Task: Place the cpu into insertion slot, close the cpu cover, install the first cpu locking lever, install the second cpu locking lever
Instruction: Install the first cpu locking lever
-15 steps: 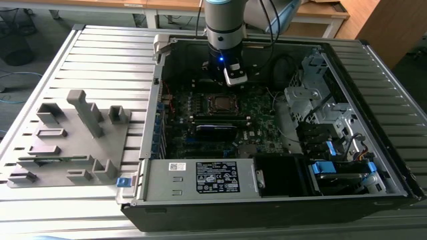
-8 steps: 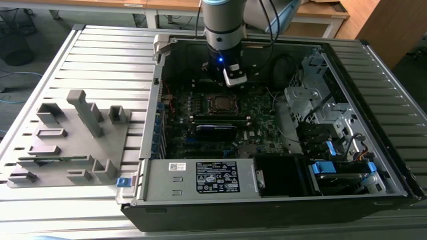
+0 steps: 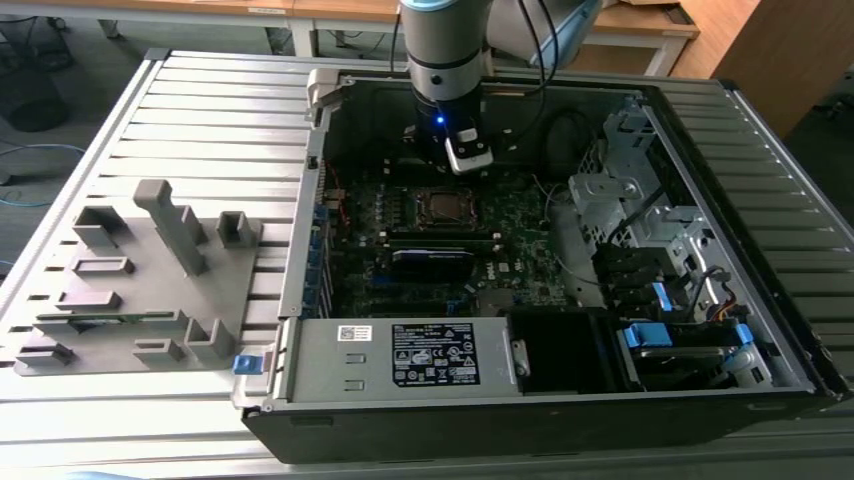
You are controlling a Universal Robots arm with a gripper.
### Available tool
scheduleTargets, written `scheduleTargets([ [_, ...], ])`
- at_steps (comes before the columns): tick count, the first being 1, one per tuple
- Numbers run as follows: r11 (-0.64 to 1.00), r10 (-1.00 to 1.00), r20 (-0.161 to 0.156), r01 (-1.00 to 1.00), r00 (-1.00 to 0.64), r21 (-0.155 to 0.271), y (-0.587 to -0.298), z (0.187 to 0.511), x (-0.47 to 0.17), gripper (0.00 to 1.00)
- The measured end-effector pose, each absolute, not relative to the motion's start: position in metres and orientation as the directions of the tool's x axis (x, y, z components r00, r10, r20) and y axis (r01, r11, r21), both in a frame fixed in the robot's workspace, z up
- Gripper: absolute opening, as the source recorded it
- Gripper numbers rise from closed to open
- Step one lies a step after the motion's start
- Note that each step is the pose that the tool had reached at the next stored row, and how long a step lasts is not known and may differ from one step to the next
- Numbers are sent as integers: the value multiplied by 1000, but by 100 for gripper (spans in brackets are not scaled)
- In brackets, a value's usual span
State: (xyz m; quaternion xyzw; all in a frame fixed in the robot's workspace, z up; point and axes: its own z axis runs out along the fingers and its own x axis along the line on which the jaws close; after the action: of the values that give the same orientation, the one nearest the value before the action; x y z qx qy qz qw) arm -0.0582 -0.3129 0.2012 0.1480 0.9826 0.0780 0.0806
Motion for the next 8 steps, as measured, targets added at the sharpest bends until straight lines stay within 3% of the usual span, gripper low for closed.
scheduleTargets([
  [8,943,304,-135,278,-943,181,-312,201,-61,11],
])
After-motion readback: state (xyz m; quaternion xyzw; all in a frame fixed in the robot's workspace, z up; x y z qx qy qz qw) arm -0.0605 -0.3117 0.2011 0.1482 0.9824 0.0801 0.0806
